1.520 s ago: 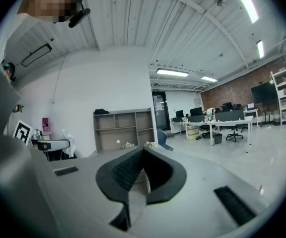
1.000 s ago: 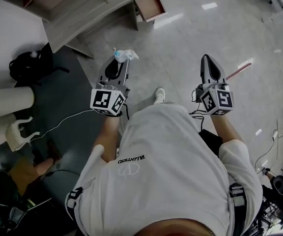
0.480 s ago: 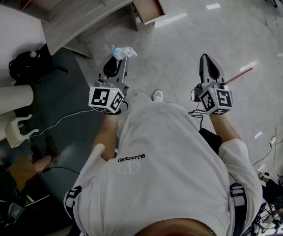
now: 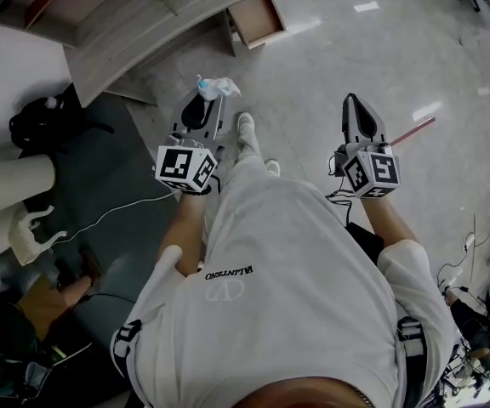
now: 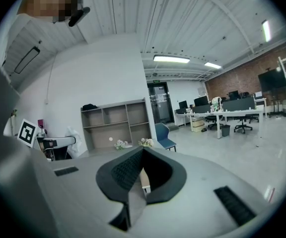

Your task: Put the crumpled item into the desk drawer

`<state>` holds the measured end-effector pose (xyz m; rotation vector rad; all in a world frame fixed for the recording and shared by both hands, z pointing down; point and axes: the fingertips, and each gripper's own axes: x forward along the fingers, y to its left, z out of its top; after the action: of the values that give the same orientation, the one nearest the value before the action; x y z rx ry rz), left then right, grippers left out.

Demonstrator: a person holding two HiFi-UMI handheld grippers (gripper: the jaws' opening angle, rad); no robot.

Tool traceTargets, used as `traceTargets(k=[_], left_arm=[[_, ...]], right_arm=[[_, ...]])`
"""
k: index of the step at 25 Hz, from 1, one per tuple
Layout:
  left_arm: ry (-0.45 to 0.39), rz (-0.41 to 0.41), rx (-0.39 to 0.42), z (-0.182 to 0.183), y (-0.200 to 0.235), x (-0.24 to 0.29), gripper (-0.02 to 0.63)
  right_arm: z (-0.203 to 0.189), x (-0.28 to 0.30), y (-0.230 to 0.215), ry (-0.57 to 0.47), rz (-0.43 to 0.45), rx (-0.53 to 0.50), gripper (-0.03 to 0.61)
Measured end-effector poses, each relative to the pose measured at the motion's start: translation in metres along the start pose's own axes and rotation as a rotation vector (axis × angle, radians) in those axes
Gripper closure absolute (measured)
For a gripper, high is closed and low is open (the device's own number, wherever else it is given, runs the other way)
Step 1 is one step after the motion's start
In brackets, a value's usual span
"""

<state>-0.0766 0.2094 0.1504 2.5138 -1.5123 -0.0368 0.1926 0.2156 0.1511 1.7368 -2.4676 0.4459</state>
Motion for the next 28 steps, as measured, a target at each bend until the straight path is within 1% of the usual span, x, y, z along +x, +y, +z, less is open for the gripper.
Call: traceTargets(k=[5,9,13,16,20,24,28], left_arm=[[0.022,-0.040,-0.017,-0.005,0.025,0.056,0.535],[0.056,-0.079,-0.037,-0.013,0.052,0.100,0.535],[0.092,-0.120,-0.060,-0.025,0.077,0.140,0.535],[0.120,-0.169,-0.076,-0.032,0.087,0.161,0.535],[0.149,-0.217,-0.109,-0.044,0.101,0.183,0.535],[0.170,-0.235,-0.158,-0.057,0.112,0.208,0.535],[0.187,-0.234,-0.170,-0.072,0.121,0.231,0.535]], right_arm=[[0.001,0.056,-0.006,0.040,0.000,-0.022,0.580],[0.008,0.110,-0.002,0.057,0.006,-0.035,0.580],[0.005,0.164,-0.006,0.086,-0.013,-0.031,0.580],[0.003,0.194,-0.001,0.105,-0.026,-0.030,0.580],[0.002,0.233,0.013,0.115,-0.015,-0.044,0.580],[-0.002,0.264,0.022,0.125,-0.008,-0.047,0.580],[-0.011,0.288,0.029,0.153,0.012,-0.060,0.580]])
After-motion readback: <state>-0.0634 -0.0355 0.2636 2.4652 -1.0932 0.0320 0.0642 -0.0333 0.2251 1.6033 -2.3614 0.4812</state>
